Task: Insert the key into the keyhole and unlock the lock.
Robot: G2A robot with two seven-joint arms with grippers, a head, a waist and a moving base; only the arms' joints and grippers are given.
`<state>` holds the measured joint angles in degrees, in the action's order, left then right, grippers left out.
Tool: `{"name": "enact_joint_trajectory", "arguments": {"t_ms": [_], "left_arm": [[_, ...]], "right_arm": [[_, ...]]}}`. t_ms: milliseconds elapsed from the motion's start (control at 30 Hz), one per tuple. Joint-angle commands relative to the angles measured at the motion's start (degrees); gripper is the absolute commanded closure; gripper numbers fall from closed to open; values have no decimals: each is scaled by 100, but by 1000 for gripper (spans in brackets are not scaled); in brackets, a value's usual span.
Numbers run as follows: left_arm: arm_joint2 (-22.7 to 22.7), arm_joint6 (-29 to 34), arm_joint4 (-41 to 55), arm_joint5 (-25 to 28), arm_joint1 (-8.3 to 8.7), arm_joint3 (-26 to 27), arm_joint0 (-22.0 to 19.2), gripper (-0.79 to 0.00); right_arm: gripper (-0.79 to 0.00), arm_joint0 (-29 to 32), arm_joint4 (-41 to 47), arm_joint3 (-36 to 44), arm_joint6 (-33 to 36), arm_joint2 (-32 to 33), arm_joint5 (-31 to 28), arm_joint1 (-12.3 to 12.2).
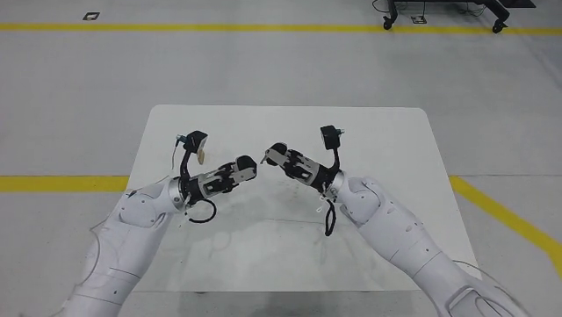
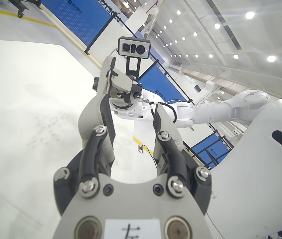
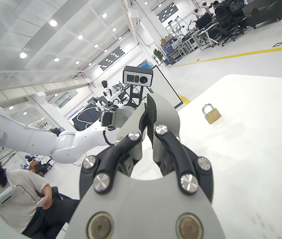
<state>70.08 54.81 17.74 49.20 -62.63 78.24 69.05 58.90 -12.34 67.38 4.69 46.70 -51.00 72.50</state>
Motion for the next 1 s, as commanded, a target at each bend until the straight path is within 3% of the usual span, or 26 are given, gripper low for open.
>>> {"name": "enact_joint_trajectory", "arguments": {"t_ms": [0, 433, 533, 633, 933, 967], "left_arm": [[-6, -81, -91, 5, 2, -7, 1, -332], [-138, -297, -456, 9, 17, 39, -25, -326], [-118, -362, -496, 11, 29, 48, -20, -240], [-86, -459, -612, -26, 43, 65, 4, 0], [-74, -711, -723, -131, 64, 117, 54, 0], [-70, -747, -730, -150, 65, 113, 55, 0]], "right_arm": [[0, -7, 59, -2, 54, -1, -46, 15], [0, -33, 269, -4, 484, -116, 96, 128], [0, -48, 286, -21, 518, -112, 102, 152], [0, -40, 259, -29, 511, -84, 89, 167], [0, 58, 104, -22, 511, 33, 55, 181], [-286, 70, 96, -13, 516, 46, 54, 182]]}}
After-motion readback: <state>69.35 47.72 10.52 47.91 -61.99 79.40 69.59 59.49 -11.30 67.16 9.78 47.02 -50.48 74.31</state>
